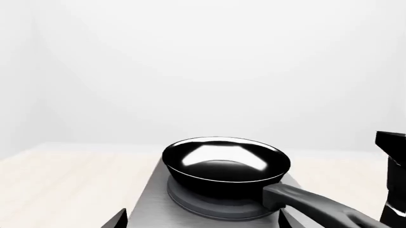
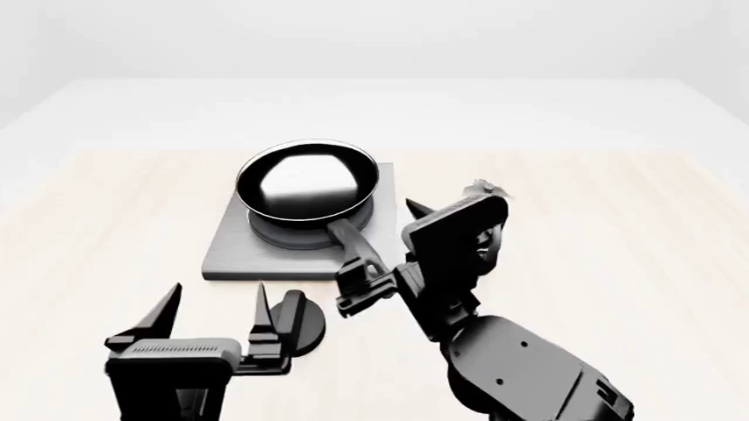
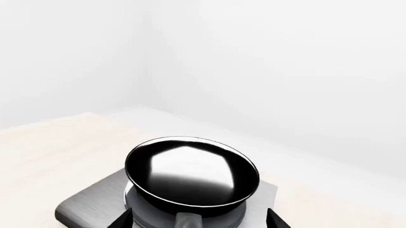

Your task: Put the frying pan on the stove.

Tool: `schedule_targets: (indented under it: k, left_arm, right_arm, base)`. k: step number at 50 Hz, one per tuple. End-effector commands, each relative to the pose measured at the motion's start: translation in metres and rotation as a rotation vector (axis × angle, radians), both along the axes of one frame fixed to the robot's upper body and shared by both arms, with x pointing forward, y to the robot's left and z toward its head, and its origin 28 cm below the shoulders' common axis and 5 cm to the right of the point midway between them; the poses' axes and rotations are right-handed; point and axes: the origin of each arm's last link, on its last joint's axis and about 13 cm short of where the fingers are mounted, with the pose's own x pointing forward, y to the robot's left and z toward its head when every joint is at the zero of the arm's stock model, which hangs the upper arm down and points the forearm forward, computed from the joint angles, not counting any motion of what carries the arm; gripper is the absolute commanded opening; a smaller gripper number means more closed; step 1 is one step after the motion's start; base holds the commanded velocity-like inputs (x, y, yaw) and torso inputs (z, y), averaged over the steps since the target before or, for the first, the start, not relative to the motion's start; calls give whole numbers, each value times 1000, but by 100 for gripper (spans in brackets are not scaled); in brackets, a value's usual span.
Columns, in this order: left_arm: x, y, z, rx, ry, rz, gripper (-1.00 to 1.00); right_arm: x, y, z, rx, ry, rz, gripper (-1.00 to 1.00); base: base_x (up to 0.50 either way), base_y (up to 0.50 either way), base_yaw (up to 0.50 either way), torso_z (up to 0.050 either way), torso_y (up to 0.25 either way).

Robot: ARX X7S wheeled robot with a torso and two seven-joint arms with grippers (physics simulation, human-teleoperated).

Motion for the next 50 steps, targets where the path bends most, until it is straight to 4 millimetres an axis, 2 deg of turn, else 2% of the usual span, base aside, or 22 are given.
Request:
schedule_targets:
  k: [1,18,50]
  left_arm:
    - [2,2,8,3,-22,7,100]
    - [2,1,21,3,-57,8,100]
    - [-15,4,43,1,-126,-2,100]
  right_arm:
    - [-19,-6,12,54,-73,-18,100]
    - [-37,-13,26,86,-143,-34,100]
    - [-62,-29,44,161,-224,-74,100]
  base:
    - [0,0,0,0,0]
    - [0,0,0,0,0]
    - [0,0,0,0,0]
